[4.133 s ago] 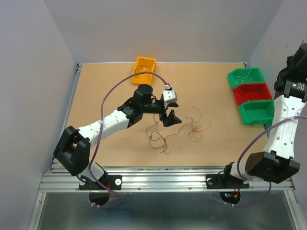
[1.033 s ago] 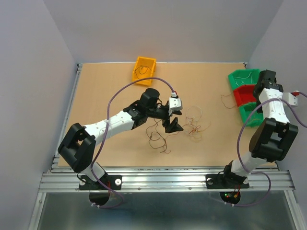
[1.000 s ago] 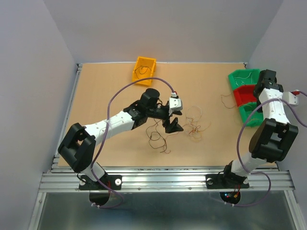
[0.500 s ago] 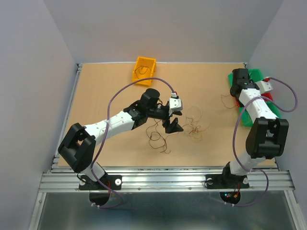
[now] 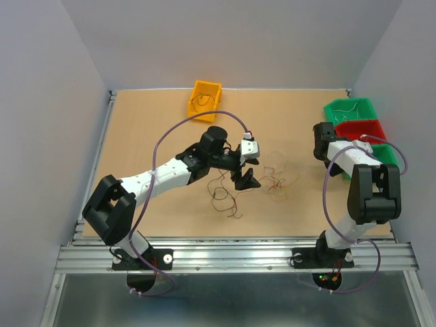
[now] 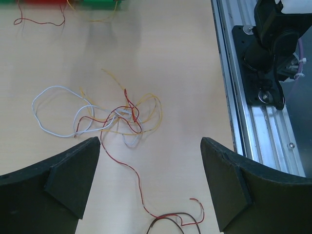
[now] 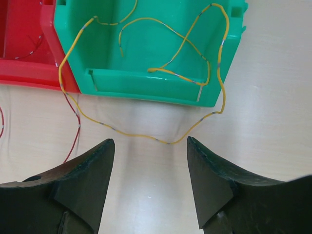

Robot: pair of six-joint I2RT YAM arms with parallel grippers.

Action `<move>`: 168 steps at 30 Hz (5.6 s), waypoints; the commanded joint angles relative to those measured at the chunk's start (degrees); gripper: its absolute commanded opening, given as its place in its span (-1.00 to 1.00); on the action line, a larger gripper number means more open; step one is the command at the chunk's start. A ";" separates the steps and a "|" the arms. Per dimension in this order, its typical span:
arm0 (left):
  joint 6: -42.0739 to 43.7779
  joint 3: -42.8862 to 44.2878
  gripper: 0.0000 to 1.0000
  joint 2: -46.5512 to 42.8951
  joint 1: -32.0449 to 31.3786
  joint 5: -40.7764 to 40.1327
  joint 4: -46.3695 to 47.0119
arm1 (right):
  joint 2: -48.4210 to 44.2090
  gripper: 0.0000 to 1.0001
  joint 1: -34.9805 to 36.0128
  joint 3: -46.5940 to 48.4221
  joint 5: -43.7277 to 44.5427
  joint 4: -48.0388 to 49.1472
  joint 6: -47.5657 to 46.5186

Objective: Untangle the cables

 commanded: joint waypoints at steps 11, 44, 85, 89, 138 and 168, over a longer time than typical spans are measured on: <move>0.98 2.37 0.91 -0.62 -0.49 1.40 0.30 | 6.37 0.34 -4.18 0.12 1.58 1.35 3.41; 2.21 4.31 0.91 1.84 -0.49 1.31 -1.99 | -7.43 -0.99 -22.89 0.38 -12.57 15.33 -13.11; 3.18 4.92 0.92 2.46 -0.49 3.51 -3.92 | -13.32 -0.33 -22.20 -2.96 -25.40 25.53 -24.80; 3.26 5.10 0.91 2.98 -0.49 3.33 -3.92 | -10.25 -0.20 -20.81 -2.86 -26.73 26.76 -25.86; 4.14 5.71 0.92 3.60 -0.93 2.54 -4.98 | -12.69 -0.99 -10.67 -7.01 -10.81 24.91 -22.69; 3.79 7.83 0.92 5.62 -0.93 2.63 -6.47 | 18.41 -0.99 -26.95 11.45 -20.31 7.80 -1.51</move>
